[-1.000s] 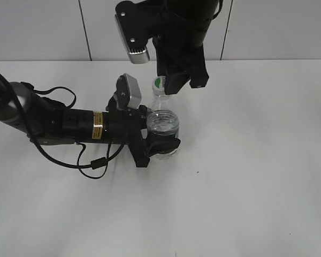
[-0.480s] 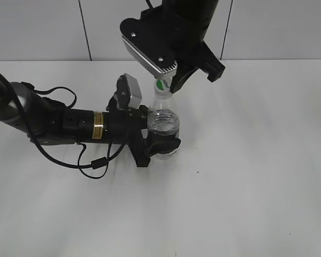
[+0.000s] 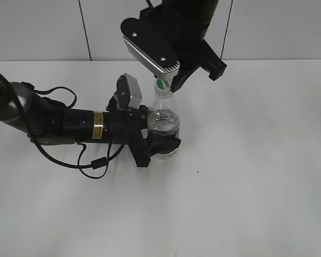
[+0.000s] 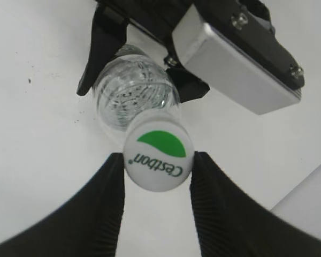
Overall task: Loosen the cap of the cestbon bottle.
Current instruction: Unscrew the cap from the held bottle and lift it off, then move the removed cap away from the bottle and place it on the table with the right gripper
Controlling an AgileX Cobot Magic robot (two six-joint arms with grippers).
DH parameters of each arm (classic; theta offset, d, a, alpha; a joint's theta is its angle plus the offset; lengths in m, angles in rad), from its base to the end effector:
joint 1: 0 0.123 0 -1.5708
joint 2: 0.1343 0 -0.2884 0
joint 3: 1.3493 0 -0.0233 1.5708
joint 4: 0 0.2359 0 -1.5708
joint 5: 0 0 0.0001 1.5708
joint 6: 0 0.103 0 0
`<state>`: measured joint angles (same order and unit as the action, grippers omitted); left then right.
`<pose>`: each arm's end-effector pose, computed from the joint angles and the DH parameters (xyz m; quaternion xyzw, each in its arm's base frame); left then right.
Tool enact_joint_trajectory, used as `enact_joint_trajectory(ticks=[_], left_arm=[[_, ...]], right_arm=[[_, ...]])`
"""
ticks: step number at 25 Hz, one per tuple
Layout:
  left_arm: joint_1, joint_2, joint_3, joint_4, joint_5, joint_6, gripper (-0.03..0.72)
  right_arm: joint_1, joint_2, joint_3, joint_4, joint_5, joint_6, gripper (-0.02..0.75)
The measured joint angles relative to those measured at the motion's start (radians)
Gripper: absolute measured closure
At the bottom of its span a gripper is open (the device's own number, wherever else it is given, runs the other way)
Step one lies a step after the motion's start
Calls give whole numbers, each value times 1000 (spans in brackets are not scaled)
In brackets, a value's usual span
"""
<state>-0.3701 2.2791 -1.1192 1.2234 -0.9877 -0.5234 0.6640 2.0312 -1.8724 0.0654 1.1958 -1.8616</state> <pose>0.3449 -0.2205 0.0829 0.5093 0.6439 -0.3648 0.4393 0.3342 0.2695 0.2701 -0.9393 0.3064 -0.0588 0.1427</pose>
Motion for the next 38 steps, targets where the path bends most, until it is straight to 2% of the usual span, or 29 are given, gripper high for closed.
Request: enact_joint_trajectory(ticks=[6,11,14,21,25,31,38], left_arm=[[0,0,0,0,0,-3,279],[0,0,0,0,0,-3,279],[0,0,0,-1,0,-3,279],[0,0,0,-1,0,-3,279],[0,0,0,-2,0,-3,279],[0,0,0,-3,0,-3,279],[0,0,0,-3,0,-3,279]], right_arm=[[0,-31,0,5,13,16,446],[0,-47,1,4,14,139,446],[0,-60,1,4,15,329,446],[0,-93,1,-3,19,970,446],[-7,-112,8,-20,19,1204,446],[-89,-154,66,-16,19,1387,446],[-280,-163,168,27,20,1487,446]])
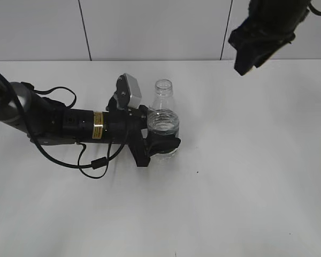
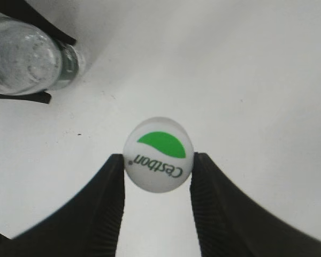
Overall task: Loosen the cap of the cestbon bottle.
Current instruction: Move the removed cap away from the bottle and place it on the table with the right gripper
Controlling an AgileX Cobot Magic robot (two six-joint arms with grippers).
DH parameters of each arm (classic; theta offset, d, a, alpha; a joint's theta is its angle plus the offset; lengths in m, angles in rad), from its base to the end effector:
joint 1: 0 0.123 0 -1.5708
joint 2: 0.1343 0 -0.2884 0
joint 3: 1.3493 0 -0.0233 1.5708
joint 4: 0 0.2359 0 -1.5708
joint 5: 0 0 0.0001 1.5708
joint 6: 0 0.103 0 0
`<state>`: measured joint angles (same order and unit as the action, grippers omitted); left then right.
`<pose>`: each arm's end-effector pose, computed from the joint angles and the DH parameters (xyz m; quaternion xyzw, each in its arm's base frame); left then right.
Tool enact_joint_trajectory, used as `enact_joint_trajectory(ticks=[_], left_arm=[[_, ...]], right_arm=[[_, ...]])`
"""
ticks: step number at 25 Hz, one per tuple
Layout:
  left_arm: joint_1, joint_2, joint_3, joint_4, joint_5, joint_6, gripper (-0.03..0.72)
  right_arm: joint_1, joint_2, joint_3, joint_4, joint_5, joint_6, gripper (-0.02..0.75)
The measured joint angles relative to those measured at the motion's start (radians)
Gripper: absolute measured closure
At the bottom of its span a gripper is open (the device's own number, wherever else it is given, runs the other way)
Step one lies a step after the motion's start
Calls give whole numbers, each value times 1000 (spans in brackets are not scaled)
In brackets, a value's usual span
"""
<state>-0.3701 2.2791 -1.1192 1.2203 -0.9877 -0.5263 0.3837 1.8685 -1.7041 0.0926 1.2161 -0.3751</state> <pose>0.3451 -0.2205 0.0830 0.5071 0.6451 -0.3654 0.4394 0.3545 0.1527 0.2913 -0.3572 0.9226 0.0458 0.1380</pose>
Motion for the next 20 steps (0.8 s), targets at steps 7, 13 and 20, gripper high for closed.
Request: enact_joint_trajectory(ticks=[7,13,20], left_arm=[[0,0,0,-2,0,-1,279],[-1,0,0,-18,0,-1,279],[-2,0,0,-22,2,-1,279]], right_arm=[[-145,-1,188,44,-119,26,446],[-185,-1,379,61,-376,50,446],[-185,60,465,102,-553,55,446]])
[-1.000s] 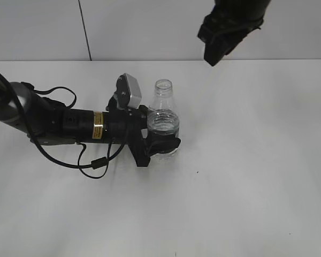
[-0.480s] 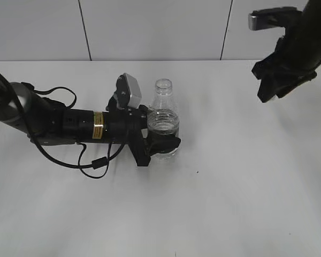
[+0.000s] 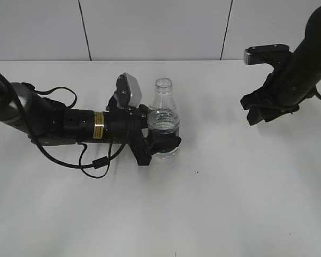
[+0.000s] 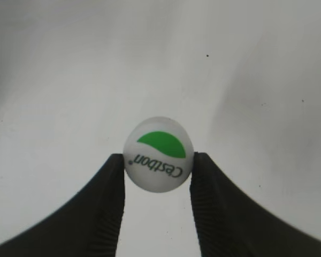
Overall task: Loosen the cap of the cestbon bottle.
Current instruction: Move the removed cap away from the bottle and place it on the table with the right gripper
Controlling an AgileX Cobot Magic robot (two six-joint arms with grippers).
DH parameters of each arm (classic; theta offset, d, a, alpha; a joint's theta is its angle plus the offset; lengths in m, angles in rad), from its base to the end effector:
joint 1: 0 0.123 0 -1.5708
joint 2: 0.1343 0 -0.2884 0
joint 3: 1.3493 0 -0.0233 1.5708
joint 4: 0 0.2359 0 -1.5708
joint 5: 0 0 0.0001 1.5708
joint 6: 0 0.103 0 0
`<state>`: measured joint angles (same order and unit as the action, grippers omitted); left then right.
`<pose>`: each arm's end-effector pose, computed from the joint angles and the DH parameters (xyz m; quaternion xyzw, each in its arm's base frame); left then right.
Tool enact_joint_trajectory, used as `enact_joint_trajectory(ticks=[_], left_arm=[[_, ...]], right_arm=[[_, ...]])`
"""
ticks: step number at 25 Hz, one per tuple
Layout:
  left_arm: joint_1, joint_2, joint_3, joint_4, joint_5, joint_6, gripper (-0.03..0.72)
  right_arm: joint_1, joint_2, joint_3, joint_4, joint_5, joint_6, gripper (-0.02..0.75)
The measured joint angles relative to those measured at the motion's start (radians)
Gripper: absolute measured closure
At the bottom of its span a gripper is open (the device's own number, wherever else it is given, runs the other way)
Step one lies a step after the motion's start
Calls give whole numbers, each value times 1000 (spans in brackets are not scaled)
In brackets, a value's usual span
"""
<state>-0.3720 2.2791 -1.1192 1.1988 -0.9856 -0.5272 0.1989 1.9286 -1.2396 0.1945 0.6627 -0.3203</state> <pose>0.3464 -0.2210 0.0837 0.4986 0.6493 -0.3651 0.4433 0.3657 0.0862 0.1656 -0.1882 0.9677 0.0614 0.1558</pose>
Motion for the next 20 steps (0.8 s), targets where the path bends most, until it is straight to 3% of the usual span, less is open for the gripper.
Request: enact_joint_trajectory(ticks=[16,20], left_arm=[[0,0,0,-3,1,0,279],[0,0,0,-4,1,0,279]], right_arm=[[0,113,2,8,-43,2,443],[0,114,3,8,-43,2,372]])
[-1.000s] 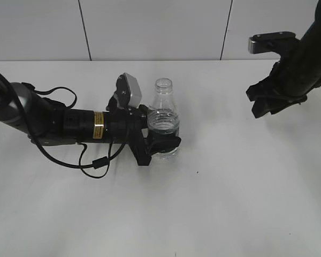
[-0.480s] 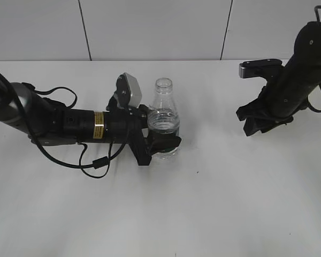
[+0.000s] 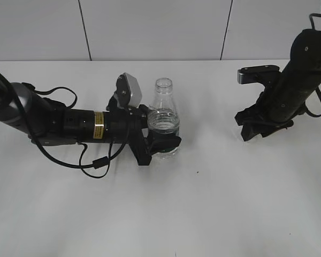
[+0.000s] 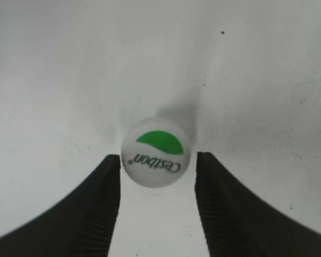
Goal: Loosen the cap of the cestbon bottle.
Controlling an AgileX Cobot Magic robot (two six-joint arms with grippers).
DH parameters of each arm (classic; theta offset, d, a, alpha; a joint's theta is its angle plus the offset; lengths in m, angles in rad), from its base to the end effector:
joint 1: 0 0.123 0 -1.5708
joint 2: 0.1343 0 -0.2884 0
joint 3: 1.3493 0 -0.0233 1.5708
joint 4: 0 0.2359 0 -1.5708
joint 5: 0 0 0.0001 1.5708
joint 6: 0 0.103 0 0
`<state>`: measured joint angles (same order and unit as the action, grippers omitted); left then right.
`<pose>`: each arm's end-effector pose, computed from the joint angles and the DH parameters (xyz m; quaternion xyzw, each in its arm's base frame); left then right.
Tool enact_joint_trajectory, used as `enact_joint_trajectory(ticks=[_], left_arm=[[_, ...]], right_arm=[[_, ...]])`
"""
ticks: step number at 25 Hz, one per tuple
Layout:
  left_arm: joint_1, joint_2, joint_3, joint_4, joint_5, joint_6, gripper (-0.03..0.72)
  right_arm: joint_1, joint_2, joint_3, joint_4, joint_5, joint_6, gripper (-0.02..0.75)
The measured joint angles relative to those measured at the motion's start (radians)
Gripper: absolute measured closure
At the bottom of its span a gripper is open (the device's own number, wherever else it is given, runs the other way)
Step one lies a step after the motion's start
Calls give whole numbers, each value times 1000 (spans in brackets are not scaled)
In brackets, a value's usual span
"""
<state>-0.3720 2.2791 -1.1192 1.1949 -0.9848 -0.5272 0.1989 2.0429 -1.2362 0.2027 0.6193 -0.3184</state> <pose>0.3468 -0.2209 0.0838 0.4970 0.6502 -0.3647 0.4440 0.3716 0.0872 0.1227 -0.1802 0.9745 0.0609 0.1190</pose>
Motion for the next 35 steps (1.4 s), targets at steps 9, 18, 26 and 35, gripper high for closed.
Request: enact_joint_trajectory(ticks=[9,18,26,35], left_arm=[[0,0,0,2,1,0,273],[26,2,0,46,-16,-1,87],[111,-17,0,278,-22,-100,98],[262,-99,0,494,-10,-236,98]], right_arm=[[0,0,1,14,0,-10,214],[0,0,-3,15,40,-31,211],[0,0,-42,16,105,-32,211],[0,0,-130,16,183,-33,211]])
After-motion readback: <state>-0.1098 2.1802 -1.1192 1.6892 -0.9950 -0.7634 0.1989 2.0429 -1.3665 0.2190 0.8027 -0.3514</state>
